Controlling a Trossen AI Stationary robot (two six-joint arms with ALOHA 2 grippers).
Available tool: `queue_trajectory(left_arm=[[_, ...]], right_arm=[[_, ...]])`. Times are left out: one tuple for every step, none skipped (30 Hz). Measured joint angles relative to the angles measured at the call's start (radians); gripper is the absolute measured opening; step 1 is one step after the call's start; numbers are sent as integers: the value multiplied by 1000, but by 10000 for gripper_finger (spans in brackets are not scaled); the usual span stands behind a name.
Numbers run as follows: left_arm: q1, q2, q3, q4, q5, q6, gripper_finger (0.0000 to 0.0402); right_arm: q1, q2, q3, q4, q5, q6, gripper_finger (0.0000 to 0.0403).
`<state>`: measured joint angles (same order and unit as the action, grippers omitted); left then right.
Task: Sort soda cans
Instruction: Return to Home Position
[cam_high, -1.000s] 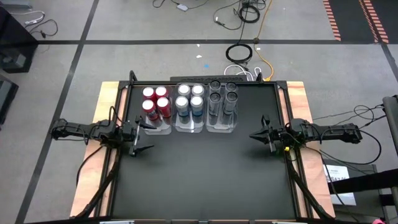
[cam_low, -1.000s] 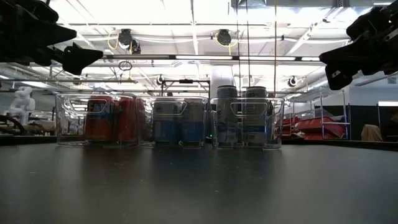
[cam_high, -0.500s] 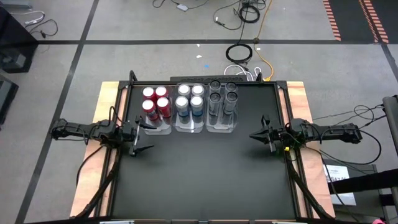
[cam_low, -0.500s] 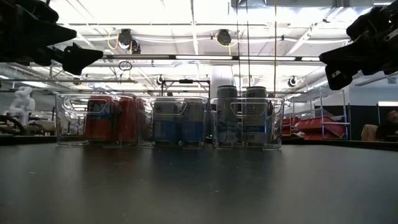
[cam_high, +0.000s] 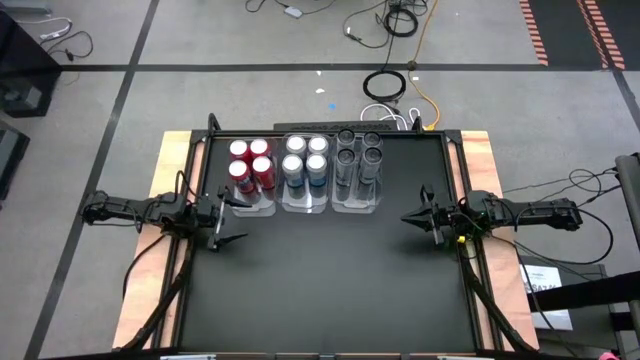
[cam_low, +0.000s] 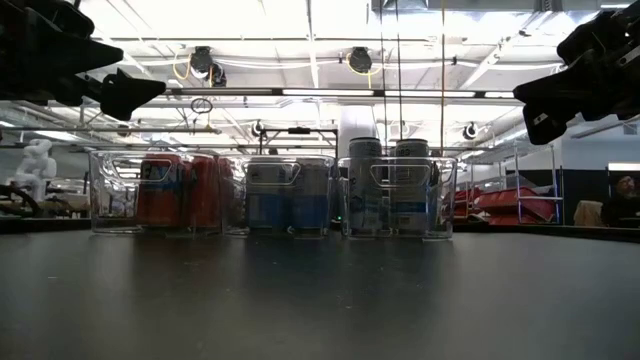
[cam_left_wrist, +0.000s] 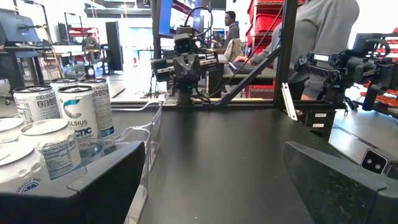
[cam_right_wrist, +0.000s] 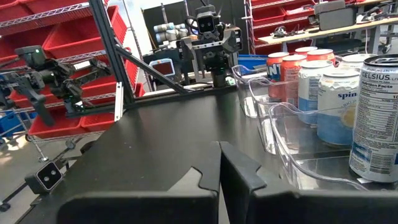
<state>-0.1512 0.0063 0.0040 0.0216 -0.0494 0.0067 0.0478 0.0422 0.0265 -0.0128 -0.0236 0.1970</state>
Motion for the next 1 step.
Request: queue_trajectory(left_arm=[[0, 0, 0, 0, 0, 0, 391]], right_arm=[[0, 0, 0, 0, 0, 0, 0]])
